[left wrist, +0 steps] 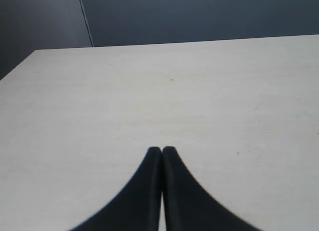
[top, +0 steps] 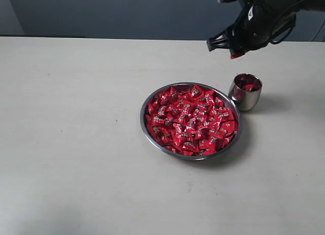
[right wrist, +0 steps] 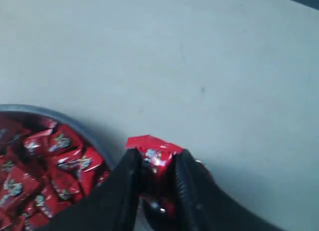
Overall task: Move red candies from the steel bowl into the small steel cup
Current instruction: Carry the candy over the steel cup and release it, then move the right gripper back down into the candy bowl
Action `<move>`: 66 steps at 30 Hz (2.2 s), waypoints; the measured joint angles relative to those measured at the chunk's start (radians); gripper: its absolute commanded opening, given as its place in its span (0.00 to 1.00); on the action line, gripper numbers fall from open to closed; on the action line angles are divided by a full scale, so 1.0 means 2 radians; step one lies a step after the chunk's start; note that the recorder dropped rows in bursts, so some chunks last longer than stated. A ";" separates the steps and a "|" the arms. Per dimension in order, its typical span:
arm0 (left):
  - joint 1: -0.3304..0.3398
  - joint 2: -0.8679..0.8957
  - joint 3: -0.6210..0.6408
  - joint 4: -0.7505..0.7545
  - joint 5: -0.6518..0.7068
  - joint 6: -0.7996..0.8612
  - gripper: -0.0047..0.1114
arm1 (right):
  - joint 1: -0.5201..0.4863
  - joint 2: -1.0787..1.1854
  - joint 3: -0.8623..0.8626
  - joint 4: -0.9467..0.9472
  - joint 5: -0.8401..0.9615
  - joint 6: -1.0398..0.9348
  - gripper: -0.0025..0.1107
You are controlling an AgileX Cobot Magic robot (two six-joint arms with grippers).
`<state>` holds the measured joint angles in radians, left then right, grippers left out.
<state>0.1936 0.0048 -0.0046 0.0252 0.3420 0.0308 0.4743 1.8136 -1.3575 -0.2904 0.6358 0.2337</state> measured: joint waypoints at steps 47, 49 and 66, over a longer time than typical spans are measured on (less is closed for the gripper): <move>0.000 0.000 0.000 0.000 0.000 0.000 0.04 | -0.054 0.057 0.000 0.072 0.015 -0.049 0.33; 0.000 0.000 0.000 0.000 0.000 0.000 0.04 | -0.054 0.057 0.000 0.072 0.015 -0.049 0.33; 0.000 0.000 0.000 0.000 0.000 0.000 0.04 | -0.002 0.010 0.000 0.150 0.062 -0.092 0.33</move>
<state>0.1936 0.0048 -0.0046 0.0252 0.3420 0.0308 0.4711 1.8338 -1.3575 0.0103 0.7607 0.0504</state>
